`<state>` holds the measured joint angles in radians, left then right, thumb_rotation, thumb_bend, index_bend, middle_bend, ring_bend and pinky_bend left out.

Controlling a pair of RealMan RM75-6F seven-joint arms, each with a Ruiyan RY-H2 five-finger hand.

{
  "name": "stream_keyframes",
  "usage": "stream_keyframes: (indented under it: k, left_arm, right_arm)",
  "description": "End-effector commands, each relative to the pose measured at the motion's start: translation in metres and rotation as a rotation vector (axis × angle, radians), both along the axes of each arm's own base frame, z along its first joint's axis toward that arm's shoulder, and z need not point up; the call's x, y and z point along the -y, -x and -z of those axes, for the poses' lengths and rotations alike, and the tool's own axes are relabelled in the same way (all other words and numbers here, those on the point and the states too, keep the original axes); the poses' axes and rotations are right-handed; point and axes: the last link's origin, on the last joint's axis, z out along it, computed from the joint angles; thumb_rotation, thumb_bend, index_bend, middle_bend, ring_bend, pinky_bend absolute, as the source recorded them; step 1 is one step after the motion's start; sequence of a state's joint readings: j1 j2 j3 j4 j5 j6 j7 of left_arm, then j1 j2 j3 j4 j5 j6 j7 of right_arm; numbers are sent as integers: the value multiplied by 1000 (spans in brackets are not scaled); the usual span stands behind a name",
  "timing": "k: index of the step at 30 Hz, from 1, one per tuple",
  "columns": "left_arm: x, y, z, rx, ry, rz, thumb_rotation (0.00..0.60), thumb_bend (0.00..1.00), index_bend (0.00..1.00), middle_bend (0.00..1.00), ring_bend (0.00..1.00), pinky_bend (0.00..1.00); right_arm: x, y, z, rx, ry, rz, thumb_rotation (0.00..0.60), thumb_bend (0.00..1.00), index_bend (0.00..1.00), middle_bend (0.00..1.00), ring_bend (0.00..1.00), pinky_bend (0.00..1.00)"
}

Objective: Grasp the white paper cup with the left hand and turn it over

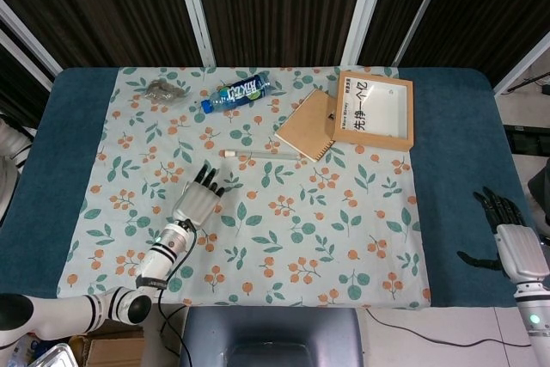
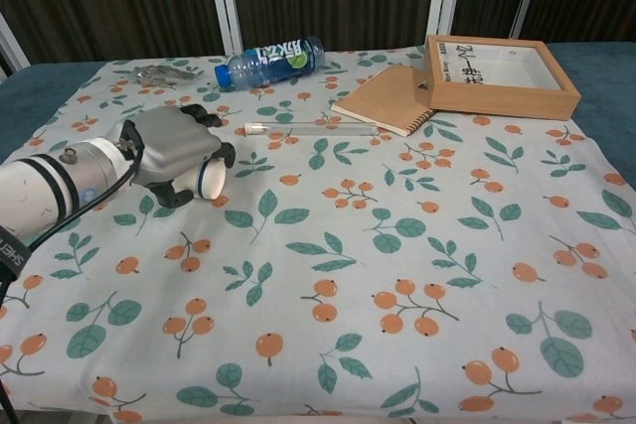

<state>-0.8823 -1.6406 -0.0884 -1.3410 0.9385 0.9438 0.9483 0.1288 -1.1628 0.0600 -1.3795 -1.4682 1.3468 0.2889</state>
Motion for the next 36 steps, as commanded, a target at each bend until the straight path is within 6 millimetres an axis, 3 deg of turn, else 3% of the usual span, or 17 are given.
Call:
stream_keyframes:
  k: [1,5,10,18,26,36]
  left_arm:
    - [1,1,-4,52,-8,-17,600,428,366,350,47,0]
    - [3,-8,-21,238,-32,-26,600,425,381,372,74,0]
    - [4,-12,-44,634,-51,-77,600,417,404,393,90,0]
    - [6,19,-41,1161,-59,-287,600,409,412,400,99,0]
    - [10,57,-22,1374,-64,-468,600,405,397,385,74,0]
    - [12,74,-7,1418,-71,-500,600,397,365,343,54,0]
  right_arm:
    - [0,-1,-1,-1,4,-3,600,196,0,0,0,0]
    - [-2,-3,-1,2,-3,-6,600,196,0,0,0,0]
    - [-3,-8,0,7,-14,-18,600,196,0,0,0,0]
    - [-2,-13,6,0,-28,-26,600,196,0,0,0,0]
    - [-3,-15,4,-7,-24,-28,600,196,0,0,0,0]
    - [-3,-15,5,-11,-29,-17,600,196,0,0,0,0]
